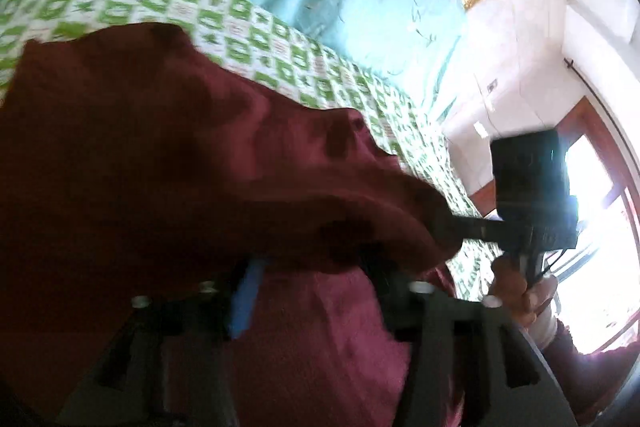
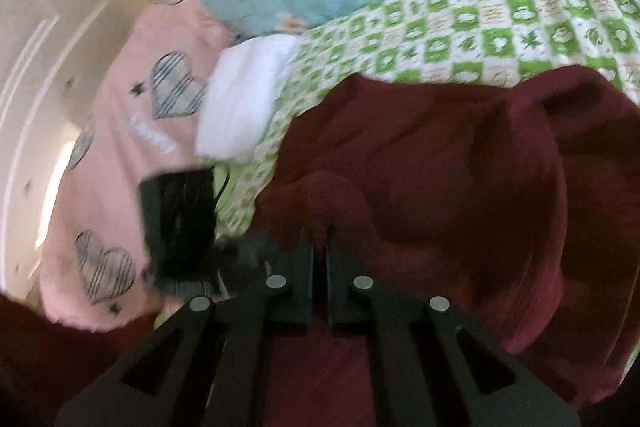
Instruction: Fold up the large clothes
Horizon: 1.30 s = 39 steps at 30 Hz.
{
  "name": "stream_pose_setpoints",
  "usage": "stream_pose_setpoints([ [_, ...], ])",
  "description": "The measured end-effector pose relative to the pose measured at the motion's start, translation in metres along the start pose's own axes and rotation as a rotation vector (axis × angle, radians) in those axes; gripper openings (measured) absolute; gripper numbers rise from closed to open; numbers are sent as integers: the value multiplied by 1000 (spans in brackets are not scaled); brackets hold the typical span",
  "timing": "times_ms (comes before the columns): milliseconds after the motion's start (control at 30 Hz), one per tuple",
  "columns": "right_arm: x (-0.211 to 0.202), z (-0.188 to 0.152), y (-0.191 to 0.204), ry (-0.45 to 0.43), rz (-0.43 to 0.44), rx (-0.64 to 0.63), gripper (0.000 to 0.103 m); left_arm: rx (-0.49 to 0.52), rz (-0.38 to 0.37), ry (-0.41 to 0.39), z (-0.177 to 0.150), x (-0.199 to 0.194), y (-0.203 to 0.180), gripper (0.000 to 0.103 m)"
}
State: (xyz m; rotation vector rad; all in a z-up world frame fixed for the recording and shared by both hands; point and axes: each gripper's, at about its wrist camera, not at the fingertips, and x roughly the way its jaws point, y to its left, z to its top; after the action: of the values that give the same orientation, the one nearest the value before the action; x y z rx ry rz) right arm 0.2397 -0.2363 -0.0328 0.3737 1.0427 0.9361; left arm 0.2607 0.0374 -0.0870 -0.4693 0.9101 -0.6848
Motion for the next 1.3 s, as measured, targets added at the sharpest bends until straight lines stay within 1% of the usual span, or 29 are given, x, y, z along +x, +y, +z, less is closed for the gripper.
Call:
stream_pose_setpoints([
  [67, 7, -21, -3, 48, -36, 10, 10, -38, 12, 14, -6, -7, 14, 57],
  [100, 11, -30, -6, 72, -52, 22, 18, -68, 0, 21, -9, -13, 22, 57],
  [133, 13, -40, -9, 90, -69, 41, 30, -85, -11, 21, -11, -18, 25, 57],
  [200, 7, -52, -13, 68, -91, 76, 39, -109, -27, 7, -11, -30, 29, 65],
  [300, -21, -59, -23, -61, -113, 165, 39, -118, -29, -20, -1, -40, 27, 71],
  [367, -45, -59, -33, -183, -164, 239, 39, -139, -26, -25, 9, -42, 28, 75],
  [400, -53, -59, -38, -227, -192, 268, 39, -148, -13, -12, 16, -39, 29, 75],
  [467, -63, -55, -47, -284, -257, 316, 39, -143, 22, 4, 25, -32, 28, 75],
  [533, -62, -48, -53, -299, -311, 334, 39, -127, 77, 32, 33, -20, 27, 72],
  [567, -59, -46, -54, -296, -330, 332, 39, -125, 93, 44, 35, -15, 28, 71],
  [600, -56, -44, -56, -289, -350, 330, 39, -128, 105, 58, 36, -9, 30, 62],
  [633, -48, -40, -57, -267, -371, 324, 39, -133, 103, 68, 36, -4, 33, 58],
  [667, -43, -39, -59, -247, -386, 319, 39, -138, 100, 76, 35, 0, 35, 48],
  [700, -33, -37, -60, -214, -412, 316, 39, -136, 104, 86, 33, 5, 37, 31],
  [733, -29, -38, -64, -191, -426, 321, 39, -123, 112, 92, 33, 9, 36, 17],
  [767, -25, -38, -68, -173, -426, 331, 39, -103, 120, 95, 31, 12, 35, 8],
  [800, -21, -37, -69, -163, -412, 339, 24, -70, 141, 68, 31, 9, 30, 8],
  [833, -22, -36, -70, -182, -371, 337, 7, -44, 146, 35, 32, 3, 24, 7],
  [867, -31, -34, -66, -227, -332, 329, 7, -13, 139, -27, 35, -11, 15, 7],
  [900, -43, -33, -61, -293, -293, 314, 6, 2, 129, -69, 35, -22, 10, 7],
  [933, -63, -32, -54, -382, -256, 295, 6, 16, 116, -119, 36, -36, 6, 7],
  [1000, -85, -35, -53, -474, -240, 289, 6, 22, 115, -167, 38, -49, 7, 7],
  [1033, -91, -39, -59, -498, -255, 304, 5, 17, 107, -161, 37, -48, 12, 7],
  [1067, -91, -42, -66, -498, -260, 324, 5, 8, 108, -147, 34, -44, 18, 7],
  [1100, -89, -47, -76, -486, -258, 347, 3, -3, 128, -119, 30, -35, 27, 7],
  [1200, -72, -61, -99, -409, -315, 409, 3, -14, 179, -40, 18, -14, 44, 8],
  [1267, -65, -70, -104, -381, -329, 431, 3, -34, 173, -22, 13, -8, 51, 9],
  [1300, -65, -73, -105, -379, -337, 432, 3, -42, 169, -28, 12, -9, 53, 9],
])
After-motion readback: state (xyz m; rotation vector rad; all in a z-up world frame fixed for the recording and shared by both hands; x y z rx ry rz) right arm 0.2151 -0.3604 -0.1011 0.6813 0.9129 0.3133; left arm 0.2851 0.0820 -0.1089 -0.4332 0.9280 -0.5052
